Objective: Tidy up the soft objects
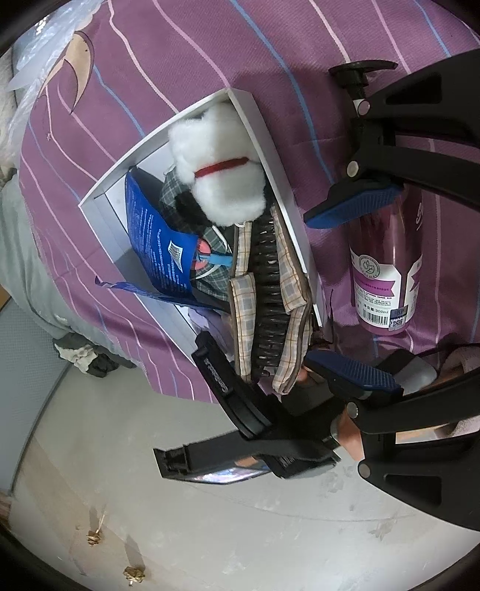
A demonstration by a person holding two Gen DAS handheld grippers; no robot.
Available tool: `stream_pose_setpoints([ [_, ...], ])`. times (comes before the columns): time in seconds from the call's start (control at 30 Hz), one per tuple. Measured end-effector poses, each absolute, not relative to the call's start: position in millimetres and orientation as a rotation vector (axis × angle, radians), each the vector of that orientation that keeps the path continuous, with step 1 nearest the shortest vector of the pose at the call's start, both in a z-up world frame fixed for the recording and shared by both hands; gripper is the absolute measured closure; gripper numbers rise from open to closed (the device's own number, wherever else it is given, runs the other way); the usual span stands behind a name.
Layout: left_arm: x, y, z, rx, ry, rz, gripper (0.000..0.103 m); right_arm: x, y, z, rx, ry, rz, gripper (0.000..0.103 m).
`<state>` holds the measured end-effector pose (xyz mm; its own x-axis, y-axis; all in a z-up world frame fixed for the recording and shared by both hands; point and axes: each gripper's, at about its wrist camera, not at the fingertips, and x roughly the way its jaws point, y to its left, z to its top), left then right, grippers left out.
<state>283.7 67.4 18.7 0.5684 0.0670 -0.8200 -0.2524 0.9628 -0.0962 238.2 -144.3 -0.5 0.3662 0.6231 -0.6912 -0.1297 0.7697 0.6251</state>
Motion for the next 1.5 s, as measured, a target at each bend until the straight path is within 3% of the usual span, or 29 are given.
stream_pose_setpoints([
  [0.47, 225, 48, 62, -0.12, 0.88, 0.173, 0.041, 226, -156, 17, 0.466, 1.002, 0.45, 0.034],
  [0.83, 180, 44, 86, -0.217, 0.793, 0.08, 0.041, 208, -158, 49, 0.315, 0.865, 0.401, 0.034],
  [1.0, 167, 38, 86, -0.151, 0.819, 0.064, 0.041, 188, -162, 70, 0.168, 0.738, 0.362, 0.033],
  [1.2, 133, 39, 102, -0.15, 0.758, 0.03, 0.04, 158, -176, 105, 0.135, 0.511, 0.429, 0.022],
  [1.3, 115, 42, 109, -0.161, 0.701, 0.034, 0.03, 140, -181, 123, 0.086, 0.361, 0.466, 0.021],
  [1.5, 88, 36, 85, -0.072, 0.714, 0.017, 0.026, 144, -164, 105, -0.002, 0.538, 0.555, 0.02],
])
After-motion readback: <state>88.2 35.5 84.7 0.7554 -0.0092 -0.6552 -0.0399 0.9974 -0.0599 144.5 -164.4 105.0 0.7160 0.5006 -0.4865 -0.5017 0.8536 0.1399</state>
